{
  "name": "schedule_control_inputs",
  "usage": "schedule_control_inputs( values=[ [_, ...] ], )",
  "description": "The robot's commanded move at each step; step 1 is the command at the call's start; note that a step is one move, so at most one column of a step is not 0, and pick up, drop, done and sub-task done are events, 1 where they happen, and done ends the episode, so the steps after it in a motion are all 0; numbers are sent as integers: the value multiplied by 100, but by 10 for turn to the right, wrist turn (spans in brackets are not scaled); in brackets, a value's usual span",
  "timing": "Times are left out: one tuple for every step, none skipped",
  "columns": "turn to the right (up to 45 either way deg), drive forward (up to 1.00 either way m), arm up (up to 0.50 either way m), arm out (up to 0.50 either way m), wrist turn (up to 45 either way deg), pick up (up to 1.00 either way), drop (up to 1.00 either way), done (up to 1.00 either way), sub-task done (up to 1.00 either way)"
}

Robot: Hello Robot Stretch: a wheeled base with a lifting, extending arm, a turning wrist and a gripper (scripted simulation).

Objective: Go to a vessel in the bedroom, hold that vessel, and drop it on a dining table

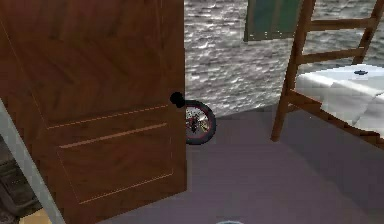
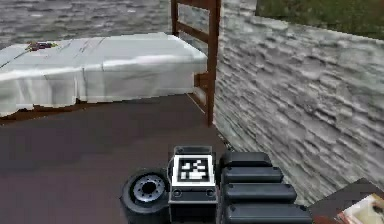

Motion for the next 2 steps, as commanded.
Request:
schedule_control_inputs(
  values=[
    [0,5,0,0,0,0,0,0,0],
    [-450,0,0,0,0,0,0,0,0]
  ],
)
